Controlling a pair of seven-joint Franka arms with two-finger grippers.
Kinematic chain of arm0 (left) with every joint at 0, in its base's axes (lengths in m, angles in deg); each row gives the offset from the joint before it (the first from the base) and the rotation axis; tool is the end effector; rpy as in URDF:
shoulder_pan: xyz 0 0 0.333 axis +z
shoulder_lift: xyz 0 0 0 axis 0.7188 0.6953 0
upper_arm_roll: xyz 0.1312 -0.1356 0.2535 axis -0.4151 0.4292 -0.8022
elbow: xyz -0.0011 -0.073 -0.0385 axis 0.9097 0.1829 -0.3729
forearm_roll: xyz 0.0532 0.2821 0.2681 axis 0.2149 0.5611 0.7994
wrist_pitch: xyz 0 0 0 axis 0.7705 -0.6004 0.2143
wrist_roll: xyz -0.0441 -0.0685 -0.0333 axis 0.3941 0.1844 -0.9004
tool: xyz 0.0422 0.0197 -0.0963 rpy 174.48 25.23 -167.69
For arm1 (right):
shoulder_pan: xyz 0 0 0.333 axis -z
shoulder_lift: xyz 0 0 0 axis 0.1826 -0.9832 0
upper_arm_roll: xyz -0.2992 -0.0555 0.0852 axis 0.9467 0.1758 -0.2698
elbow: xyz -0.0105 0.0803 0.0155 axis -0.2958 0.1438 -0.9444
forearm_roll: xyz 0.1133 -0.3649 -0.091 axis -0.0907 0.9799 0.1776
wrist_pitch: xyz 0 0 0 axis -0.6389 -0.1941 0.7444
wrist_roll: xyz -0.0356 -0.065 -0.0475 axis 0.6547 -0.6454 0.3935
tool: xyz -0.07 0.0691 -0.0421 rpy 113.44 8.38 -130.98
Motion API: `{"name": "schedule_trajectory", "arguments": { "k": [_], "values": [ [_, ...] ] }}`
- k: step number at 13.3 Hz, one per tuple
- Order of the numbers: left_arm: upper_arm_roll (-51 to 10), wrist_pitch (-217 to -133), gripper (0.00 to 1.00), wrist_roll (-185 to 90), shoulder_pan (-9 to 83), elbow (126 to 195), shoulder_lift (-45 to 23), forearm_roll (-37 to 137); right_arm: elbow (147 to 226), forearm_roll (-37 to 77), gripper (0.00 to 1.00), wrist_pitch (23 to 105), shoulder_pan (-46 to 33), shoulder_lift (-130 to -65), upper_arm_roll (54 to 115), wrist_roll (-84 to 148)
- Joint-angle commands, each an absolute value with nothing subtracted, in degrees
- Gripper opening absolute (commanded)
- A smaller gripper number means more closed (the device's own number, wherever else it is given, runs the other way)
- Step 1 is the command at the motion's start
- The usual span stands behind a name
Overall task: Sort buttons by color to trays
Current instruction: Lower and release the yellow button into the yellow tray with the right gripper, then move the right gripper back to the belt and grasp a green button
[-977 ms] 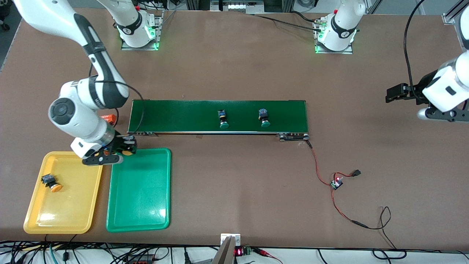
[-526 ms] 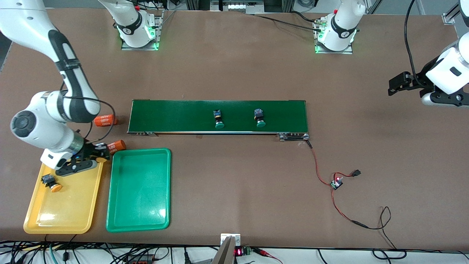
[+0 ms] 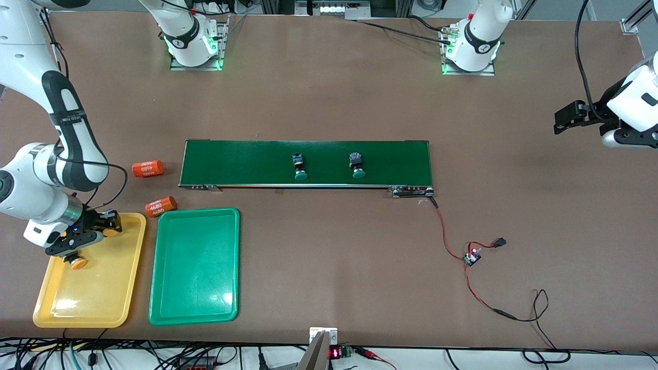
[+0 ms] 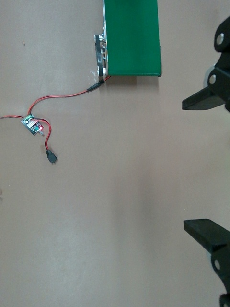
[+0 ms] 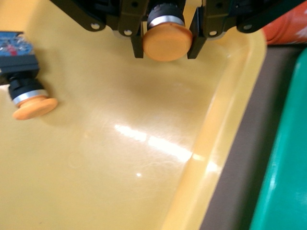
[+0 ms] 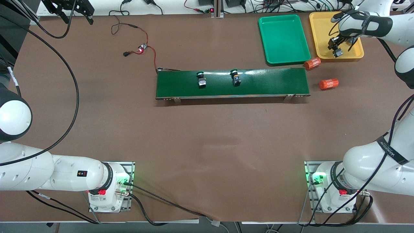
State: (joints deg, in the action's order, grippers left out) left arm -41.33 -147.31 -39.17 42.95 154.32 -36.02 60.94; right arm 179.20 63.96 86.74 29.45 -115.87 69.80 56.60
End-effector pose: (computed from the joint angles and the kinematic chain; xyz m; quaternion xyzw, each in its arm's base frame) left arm 0.5538 0.0000 0.5878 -0.9988 0.0195 0.0425 0.0143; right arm 0.6932 -0.1388 0.2203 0.9801 0.1915 0.0518 0.0093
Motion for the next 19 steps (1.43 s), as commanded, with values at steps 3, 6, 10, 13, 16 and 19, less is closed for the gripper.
{"name": "schedule_trajectory", "arguments": {
  "k": [3,6,10,13,16,19],
  "values": [
    [-41.3,-144.7,1.0,-37.8,43.1,152.1,-35.8,60.0,176.9,64.7,0.13,89.8,29.6,-117.9,69.9,57.9],
    [-40.8,-143.6,1.0,-37.8,42.9,151.7,-35.7,59.9,177.0,64.7,0.34,92.1,29.3,-119.1,70.6,57.8],
    [-40.8,-143.5,1.0,-38.0,42.6,151.7,-35.7,59.9,177.2,64.2,1.0,92.2,29.0,-119.1,70.7,57.2],
    [-40.8,-143.2,1.0,-38.0,42.7,151.7,-35.7,59.9,179.3,63.7,1.0,90.6,27.8,-115.7,70.6,56.5],
    [-40.7,-143.3,1.0,-38.3,42.5,151.6,-35.7,60.0,187.2,63.6,1.0,84.5,23.9,-107.2,70.5,42.1],
    [-40.0,-143.1,1.0,-38.4,42.4,151.6,-35.9,59.9,199.8,63.2,1.0,83.7,20.9,-95.8,68.6,31.8]
  ]
}}
